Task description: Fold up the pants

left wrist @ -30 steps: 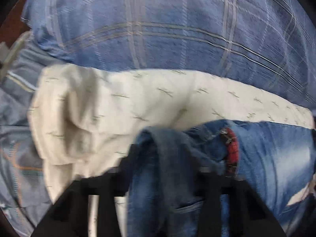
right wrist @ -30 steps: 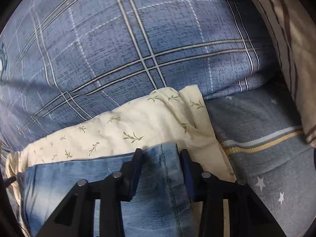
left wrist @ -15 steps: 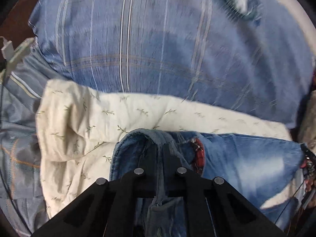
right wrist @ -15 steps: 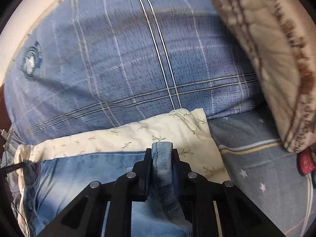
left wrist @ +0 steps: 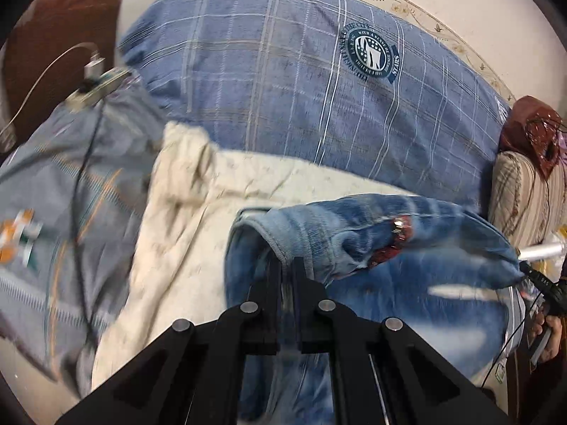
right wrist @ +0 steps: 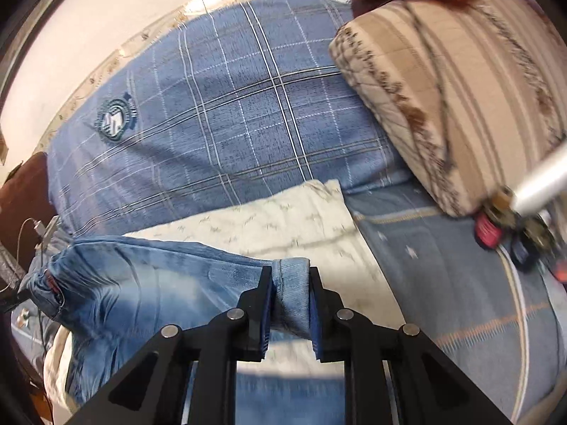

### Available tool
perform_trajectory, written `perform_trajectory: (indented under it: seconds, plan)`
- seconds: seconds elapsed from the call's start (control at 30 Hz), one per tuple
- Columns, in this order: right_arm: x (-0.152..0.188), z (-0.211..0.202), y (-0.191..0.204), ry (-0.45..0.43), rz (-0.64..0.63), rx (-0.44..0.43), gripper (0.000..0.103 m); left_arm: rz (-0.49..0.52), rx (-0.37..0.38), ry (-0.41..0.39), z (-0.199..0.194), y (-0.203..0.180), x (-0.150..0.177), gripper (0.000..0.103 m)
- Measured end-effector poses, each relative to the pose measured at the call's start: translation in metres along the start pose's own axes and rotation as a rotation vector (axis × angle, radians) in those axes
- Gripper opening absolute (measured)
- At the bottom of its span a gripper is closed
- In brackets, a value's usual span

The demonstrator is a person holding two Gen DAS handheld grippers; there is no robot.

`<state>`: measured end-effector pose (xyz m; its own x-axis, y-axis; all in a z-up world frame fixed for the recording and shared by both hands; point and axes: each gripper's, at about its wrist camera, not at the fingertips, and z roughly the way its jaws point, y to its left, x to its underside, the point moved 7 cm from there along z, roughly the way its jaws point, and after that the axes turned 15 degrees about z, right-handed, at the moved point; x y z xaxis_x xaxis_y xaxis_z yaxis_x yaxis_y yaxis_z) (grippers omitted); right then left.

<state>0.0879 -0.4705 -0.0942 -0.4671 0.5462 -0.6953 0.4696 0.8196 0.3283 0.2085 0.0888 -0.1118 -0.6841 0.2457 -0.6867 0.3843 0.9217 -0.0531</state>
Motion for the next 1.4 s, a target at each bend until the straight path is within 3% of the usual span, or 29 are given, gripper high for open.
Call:
perform_trajectory:
  seconds: [0.13, 0.3, 0.43, 0.53, 0.67, 0.7, 0.73, 0.83, 0.9, 0.93, 1.03, 1.1, 1.17, 1.27, 1.4]
  plan:
    - [0.035, -0.035, -0.024, 0.001, 0.033, 0.002, 0.019, 0.012, 0.009, 0.012, -0.015, -0.002, 0.055, 0.006]
    - [0.092, -0.056, -0.060, 0.054, 0.072, 0.035, 0.019, -0.004, -0.022, 0.125, -0.004, 0.000, 0.127, 0.004]
    - [0.135, -0.058, -0.082, 0.169, 0.093, 0.061, 0.022, -0.059, -0.043, 0.222, 0.007, 0.017, 0.165, 0.004]
    - [0.145, -0.063, -0.097, 0.234, 0.150, 0.054, 0.027, -0.054, -0.059, 0.206, -0.003, 0.019, 0.165, 0.004]
    - [0.125, -0.082, -0.104, 0.182, 0.202, 0.034, 0.043, 0.032, -0.082, 0.116, -0.025, 0.001, 0.130, 0.004]
    - [0.116, -0.086, -0.102, 0.152, 0.214, 0.026, 0.061, 0.050, -0.079, 0.091, -0.027, -0.007, 0.120, 0.004]
    - [0.108, -0.091, -0.097, 0.115, 0.224, 0.014, 0.069, 0.060, -0.069, 0.076, -0.028, -0.013, 0.111, 0.005]
    - [0.088, -0.085, -0.065, 0.062, 0.190, -0.034, 0.069, 0.095, -0.037, 0.060, -0.017, -0.045, 0.091, 0.015]
    - [0.090, -0.071, -0.043, 0.089, 0.147, -0.042, 0.069, 0.118, -0.030, 0.065, -0.002, -0.065, 0.083, 0.047]
    - [0.095, -0.059, -0.031, 0.122, 0.119, -0.040, 0.069, 0.127, -0.032, 0.070, 0.005, -0.072, 0.081, 0.050]
    - [0.118, -0.025, -0.013, 0.230, 0.014, 0.039, 0.063, 0.191, -0.013, 0.123, 0.035, -0.099, 0.085, 0.050]
    - [0.137, -0.009, -0.017, 0.314, -0.020, 0.082, 0.049, 0.236, -0.034, 0.210, 0.053, -0.108, 0.100, 0.050]
    - [0.155, 0.001, -0.034, 0.389, -0.028, 0.153, 0.045, 0.282, -0.077, 0.329, 0.074, -0.107, 0.124, 0.051]
    - [0.168, -0.003, -0.056, 0.425, -0.022, 0.179, 0.037, 0.296, -0.063, 0.294, 0.067, -0.105, 0.131, 0.051]
    - [0.168, -0.016, -0.060, 0.456, -0.059, 0.206, 0.037, 0.309, -0.065, 0.324, 0.060, -0.102, 0.134, 0.051]
